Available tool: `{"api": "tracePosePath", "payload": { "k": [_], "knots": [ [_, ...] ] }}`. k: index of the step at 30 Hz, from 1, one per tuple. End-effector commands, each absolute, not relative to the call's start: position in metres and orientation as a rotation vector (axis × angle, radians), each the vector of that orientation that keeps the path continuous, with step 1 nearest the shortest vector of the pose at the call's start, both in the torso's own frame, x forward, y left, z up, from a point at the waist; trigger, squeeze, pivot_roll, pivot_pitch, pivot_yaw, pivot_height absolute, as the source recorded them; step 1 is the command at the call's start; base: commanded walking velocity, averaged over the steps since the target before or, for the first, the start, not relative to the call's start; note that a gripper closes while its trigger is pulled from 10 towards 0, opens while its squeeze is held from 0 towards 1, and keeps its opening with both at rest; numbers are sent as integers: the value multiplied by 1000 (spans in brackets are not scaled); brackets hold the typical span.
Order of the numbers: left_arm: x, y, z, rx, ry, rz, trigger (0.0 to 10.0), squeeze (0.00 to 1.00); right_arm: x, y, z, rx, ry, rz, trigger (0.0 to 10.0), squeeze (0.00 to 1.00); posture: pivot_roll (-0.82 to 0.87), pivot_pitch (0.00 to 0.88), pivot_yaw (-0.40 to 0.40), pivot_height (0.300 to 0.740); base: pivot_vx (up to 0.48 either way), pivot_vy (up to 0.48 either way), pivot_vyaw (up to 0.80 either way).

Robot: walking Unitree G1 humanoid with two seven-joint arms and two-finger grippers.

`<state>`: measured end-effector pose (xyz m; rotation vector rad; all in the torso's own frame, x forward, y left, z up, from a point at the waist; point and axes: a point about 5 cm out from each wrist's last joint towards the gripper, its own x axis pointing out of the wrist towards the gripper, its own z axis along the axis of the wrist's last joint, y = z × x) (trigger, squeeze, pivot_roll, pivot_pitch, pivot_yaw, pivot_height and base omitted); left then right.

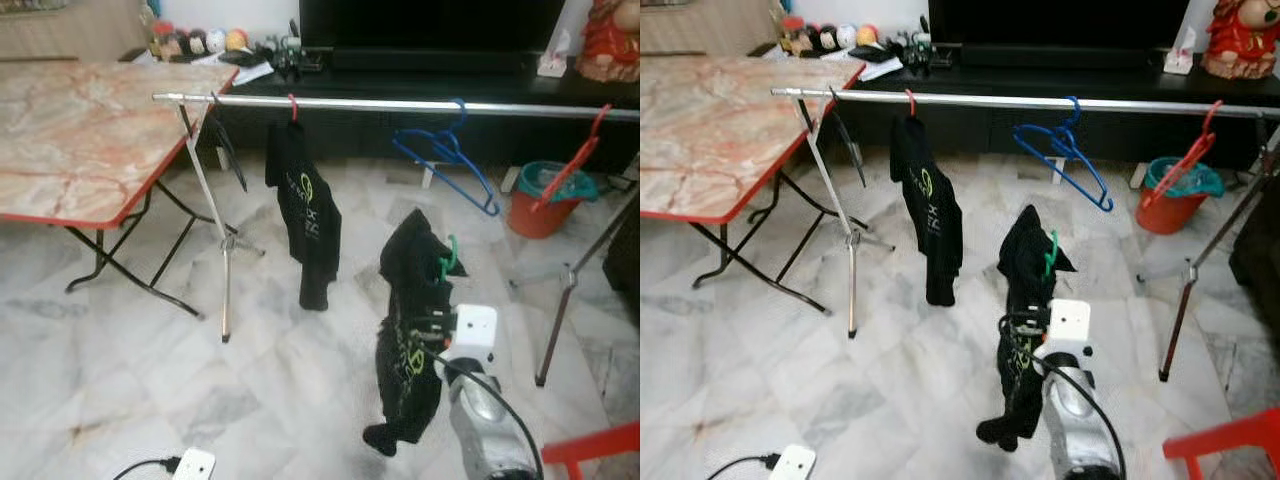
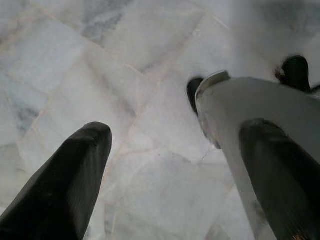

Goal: Hang hanger

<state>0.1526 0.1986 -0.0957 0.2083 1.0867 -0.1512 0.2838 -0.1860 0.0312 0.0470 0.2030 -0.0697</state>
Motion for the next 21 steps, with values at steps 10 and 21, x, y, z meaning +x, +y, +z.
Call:
{"api": "tracePosePath", "payload": {
  "k": [10,21],
  "knots": [
    [140,202,-100,238,1138,-169,10000,0,286,-184,30,20,238,-58,10000,0,-123,0,10,740,-145,0,0],
    [142,201,-100,230,1121,-169,10000,0,291,-190,29,-20,287,-31,10000,0,-119,0,1,740,0,0,0]
  ]
}}
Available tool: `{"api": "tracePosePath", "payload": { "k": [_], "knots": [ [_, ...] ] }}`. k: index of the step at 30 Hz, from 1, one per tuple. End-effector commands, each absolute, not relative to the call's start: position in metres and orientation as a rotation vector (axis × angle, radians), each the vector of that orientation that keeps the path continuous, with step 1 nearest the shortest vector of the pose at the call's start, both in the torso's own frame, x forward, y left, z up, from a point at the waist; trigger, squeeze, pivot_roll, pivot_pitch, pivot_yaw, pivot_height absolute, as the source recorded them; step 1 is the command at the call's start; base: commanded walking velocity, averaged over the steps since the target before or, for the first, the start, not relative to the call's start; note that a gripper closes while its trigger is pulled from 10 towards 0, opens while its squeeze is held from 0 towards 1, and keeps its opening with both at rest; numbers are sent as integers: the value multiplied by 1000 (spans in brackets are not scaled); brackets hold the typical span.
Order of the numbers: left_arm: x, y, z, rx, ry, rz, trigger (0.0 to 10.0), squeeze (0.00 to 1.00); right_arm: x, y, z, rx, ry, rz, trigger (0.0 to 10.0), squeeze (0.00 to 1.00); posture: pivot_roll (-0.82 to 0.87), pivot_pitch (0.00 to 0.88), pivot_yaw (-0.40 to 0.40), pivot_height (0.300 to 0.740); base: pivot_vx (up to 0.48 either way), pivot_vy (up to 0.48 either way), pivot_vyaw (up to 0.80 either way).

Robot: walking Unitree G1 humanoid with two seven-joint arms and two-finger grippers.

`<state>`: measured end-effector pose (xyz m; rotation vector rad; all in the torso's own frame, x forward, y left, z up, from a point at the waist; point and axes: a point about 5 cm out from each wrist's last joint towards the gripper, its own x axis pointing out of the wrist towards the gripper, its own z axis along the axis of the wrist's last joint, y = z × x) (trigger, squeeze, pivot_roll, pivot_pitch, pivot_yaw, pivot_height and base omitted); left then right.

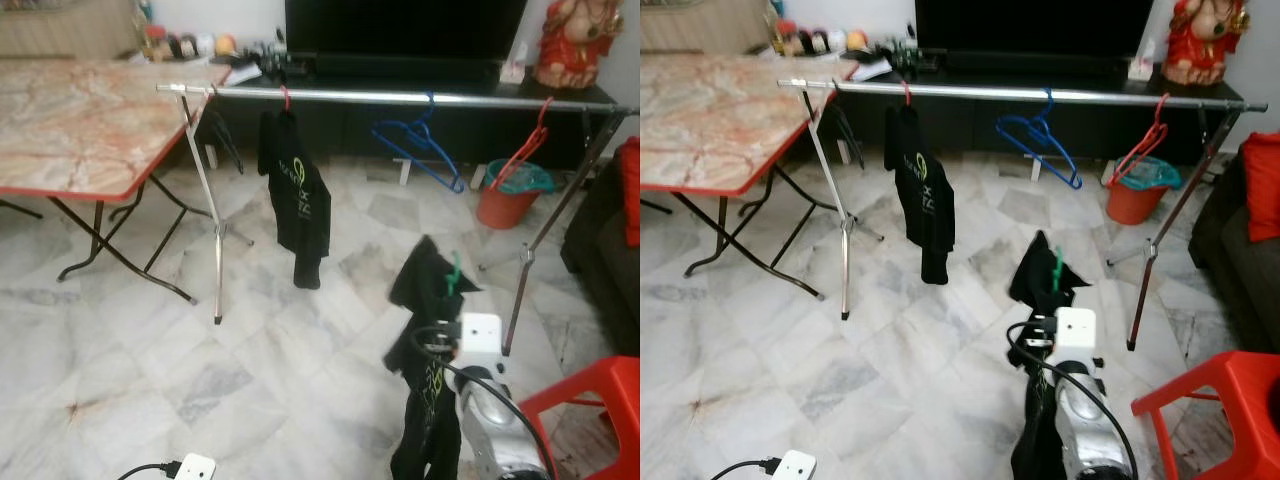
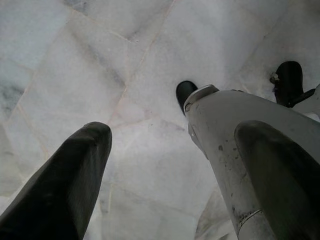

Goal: Hang hanger

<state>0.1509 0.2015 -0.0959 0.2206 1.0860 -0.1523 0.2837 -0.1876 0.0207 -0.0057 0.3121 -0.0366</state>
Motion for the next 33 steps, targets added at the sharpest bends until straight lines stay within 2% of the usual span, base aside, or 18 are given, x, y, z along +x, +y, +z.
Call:
{"api": "tracePosePath", "payload": {
  "k": [1,4,6,8,12,16,22,28,33],
  "knots": [
    [143,201,-99,235,1111,-173,10000,0,291,-191,27,-42,309,-17,10000,0,-118,0,0,740,0,0,0],
    [145,200,-98,252,1096,-181,10000,0,291,-193,25,-95,343,7,10000,0,-116,0,-2,740,0,0,0],
    [148,200,-97,283,1068,-192,10000,0,292,-195,21,-190,401,46,10000,0,-114,0,2,740,0,0,0],
    [152,201,-95,380,1041,-238,10000,0,293,-194,22,-239,415,106,10000,0,-116,0,3,740,0,0,0],
    [155,200,-93,396,1003,-222,10000,0,295,-200,27,-272,420,142,10000,0,-112,0,-7,740,0,0,0],
    [234,201,-44,365,659,-223,10000,0,296,-199,30,-324,442,284,10000,0,-110,0,-13,740,0,0,0],
    [260,200,-18,394,484,-222,10000,0,301,-199,43,-364,429,395,10000,0,-110,0,-21,740,0,0,0],
    [284,177,13,450,314,-436,10000,0,303,-201,61,-390,407,529,10000,0,-109,0,-26,740,0,0,0],
    [289,160,28,475,268,-657,10000,0,298,-207,76,-448,414,677,10000,0,-115,0,-24,740,0,0,0]
  ]
}}
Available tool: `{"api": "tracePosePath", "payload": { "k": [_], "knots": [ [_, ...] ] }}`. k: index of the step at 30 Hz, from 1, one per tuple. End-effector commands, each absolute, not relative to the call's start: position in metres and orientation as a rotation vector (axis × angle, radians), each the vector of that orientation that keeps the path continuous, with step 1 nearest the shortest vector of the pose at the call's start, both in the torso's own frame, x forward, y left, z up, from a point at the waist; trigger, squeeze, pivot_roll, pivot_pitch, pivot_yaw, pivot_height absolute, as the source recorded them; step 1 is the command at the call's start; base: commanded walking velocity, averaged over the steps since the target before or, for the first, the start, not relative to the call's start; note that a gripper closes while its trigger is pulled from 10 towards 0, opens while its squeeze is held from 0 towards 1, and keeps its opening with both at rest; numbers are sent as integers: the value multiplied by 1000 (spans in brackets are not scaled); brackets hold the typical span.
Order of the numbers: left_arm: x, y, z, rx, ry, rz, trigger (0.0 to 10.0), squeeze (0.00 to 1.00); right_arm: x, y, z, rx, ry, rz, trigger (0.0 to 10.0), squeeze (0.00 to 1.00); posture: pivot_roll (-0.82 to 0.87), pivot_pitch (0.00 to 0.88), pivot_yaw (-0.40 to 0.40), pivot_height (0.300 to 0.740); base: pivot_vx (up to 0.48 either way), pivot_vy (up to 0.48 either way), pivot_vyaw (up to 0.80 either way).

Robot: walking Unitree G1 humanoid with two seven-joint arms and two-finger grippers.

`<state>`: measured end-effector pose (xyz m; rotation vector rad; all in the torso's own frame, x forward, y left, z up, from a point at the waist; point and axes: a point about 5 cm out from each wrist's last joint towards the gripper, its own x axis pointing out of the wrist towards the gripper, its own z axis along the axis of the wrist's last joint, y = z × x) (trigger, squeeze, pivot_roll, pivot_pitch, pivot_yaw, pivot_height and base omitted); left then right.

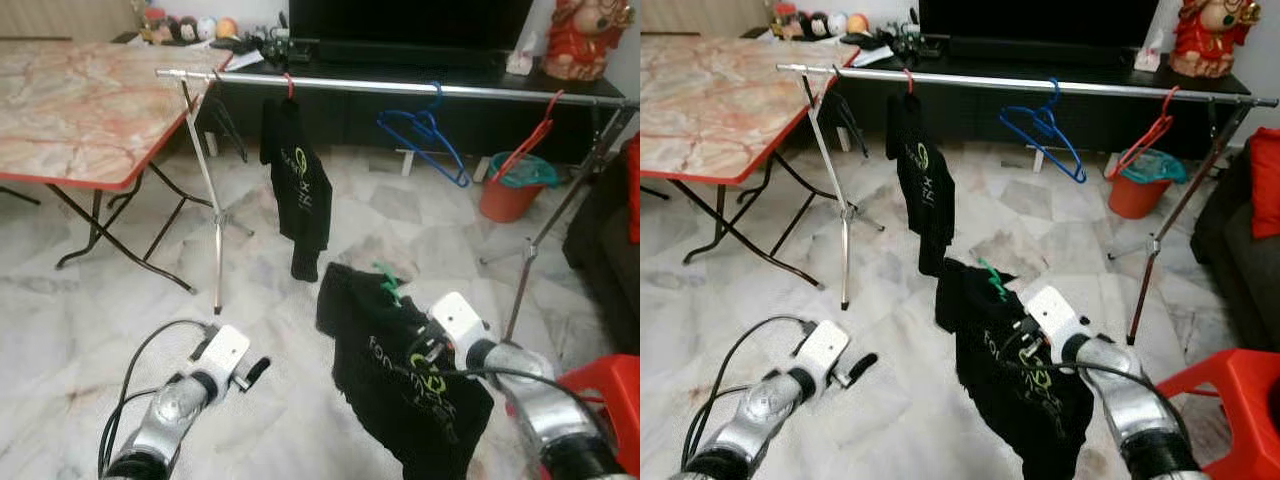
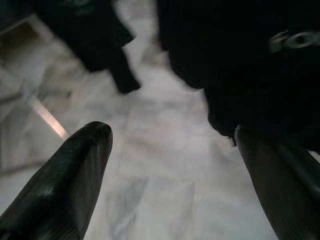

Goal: Hang hanger

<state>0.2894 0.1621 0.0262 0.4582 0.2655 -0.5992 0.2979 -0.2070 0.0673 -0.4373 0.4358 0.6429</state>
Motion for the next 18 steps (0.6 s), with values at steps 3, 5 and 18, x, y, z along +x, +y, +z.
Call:
{"api": "tracePosePath", "payload": {
  "k": [3,5,18],
  "knots": [
    [290,156,33,457,263,-720,10000,0,296,-209,83,-469,416,747,10000,0,-125,0,-20,740,0,0,0],
    [293,154,39,462,246,-744,10000,0,292,-211,88,-477,431,805,10000,0,-121,0,-23,740,0,0,0],
    [298,149,59,526,208,-888,10000,0,288,-214,111,-556,448,970,10000,0,-122,0,-12,740,0,0,0]
  ]
}}
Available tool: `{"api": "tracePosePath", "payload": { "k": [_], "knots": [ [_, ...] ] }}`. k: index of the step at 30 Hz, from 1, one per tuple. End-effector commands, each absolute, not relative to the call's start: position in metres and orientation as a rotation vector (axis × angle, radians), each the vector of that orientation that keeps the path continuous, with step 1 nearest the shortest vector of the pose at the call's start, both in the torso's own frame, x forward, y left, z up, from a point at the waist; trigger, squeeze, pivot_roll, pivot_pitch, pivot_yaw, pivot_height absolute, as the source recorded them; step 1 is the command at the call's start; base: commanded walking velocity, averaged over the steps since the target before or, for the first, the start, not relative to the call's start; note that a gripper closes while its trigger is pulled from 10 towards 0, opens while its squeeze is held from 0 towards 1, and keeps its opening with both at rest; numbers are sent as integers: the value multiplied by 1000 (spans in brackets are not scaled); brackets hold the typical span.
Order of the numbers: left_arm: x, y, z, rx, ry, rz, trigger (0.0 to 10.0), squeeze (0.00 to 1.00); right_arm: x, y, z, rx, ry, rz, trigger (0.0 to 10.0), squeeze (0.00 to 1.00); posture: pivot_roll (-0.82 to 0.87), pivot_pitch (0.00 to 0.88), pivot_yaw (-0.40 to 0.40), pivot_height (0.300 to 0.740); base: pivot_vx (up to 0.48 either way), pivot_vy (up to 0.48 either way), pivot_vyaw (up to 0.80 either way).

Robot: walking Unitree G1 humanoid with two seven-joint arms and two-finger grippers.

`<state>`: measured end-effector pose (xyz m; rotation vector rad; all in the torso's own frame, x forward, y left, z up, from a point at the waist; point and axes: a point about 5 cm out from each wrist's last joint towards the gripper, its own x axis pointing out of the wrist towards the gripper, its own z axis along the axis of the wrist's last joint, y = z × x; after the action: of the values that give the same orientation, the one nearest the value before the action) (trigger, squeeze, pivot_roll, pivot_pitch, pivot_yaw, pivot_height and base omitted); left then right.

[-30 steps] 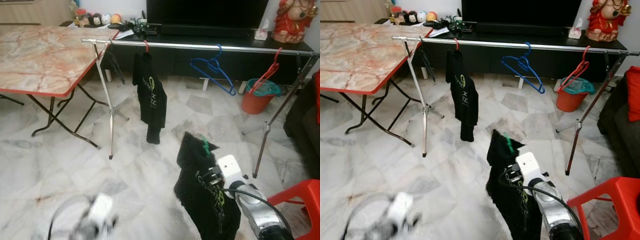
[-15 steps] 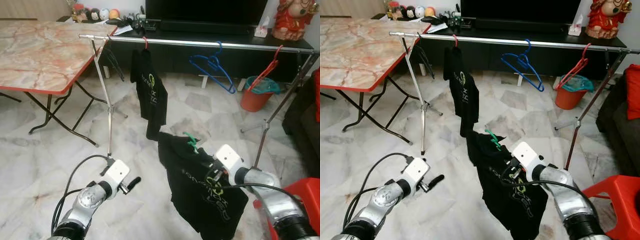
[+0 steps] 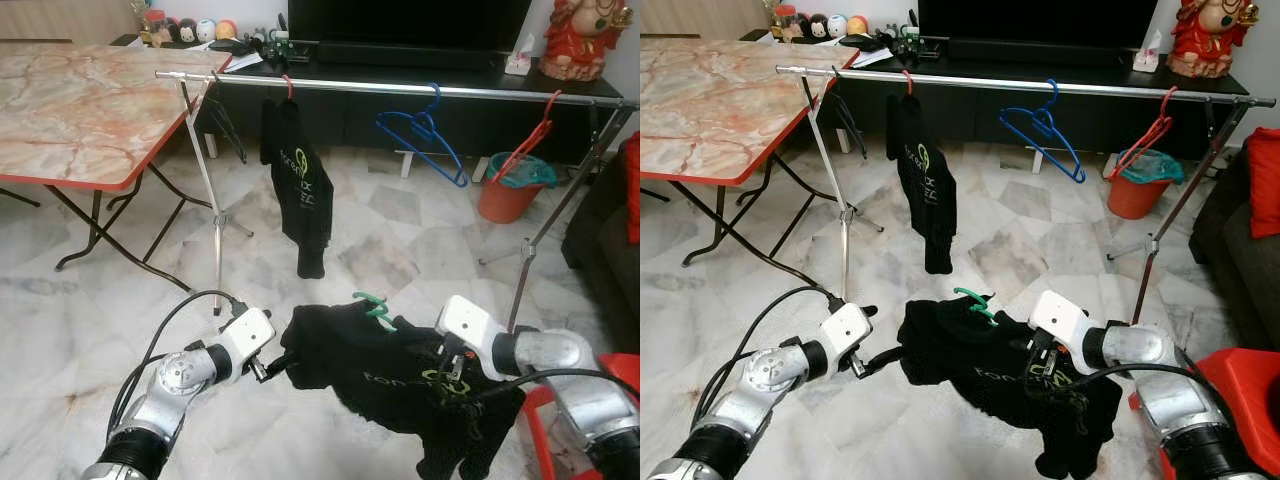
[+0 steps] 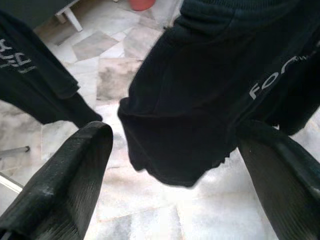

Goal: Hang hanger

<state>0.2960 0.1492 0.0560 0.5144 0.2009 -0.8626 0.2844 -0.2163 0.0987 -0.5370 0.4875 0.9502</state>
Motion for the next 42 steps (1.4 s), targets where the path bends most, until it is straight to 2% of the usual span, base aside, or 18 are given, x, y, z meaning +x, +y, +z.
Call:
{"api": "tracePosePath", "payload": {
  "k": [1,8,24,39,40,41,42],
  "knots": [
    [297,150,58,525,217,-898,10000,0,288,-214,113,-558,445,972,10000,0,-122,0,-12,740,0,0,0],
    [293,153,46,606,289,-950,10000,0,284,-207,131,-548,406,1072,10000,0,-130,0,-4,740,0,0,0],
    [299,164,34,519,371,-799,10000,0,271,-207,143,-550,427,1181,10000,0,-145,0,12,740,0,0,0],
    [298,163,22,462,433,-781,10000,0,264,-204,160,-522,408,1251,10000,0,-156,0,9,740,0,0,0],
    [297,162,21,459,438,-792,6000,0,264,-204,160,-522,408,1250,10000,0,-155,0,10,740,0,0,0],
    [296,162,20,457,443,-802,0,0,264,-204,160,-522,409,1249,10000,0,-155,0,10,740,0,0,0],
    [295,162,19,458,448,-814,0,0,265,-204,160,-523,410,1248,10000,0,-155,0,10,740,0,0,0]
  ]
}}
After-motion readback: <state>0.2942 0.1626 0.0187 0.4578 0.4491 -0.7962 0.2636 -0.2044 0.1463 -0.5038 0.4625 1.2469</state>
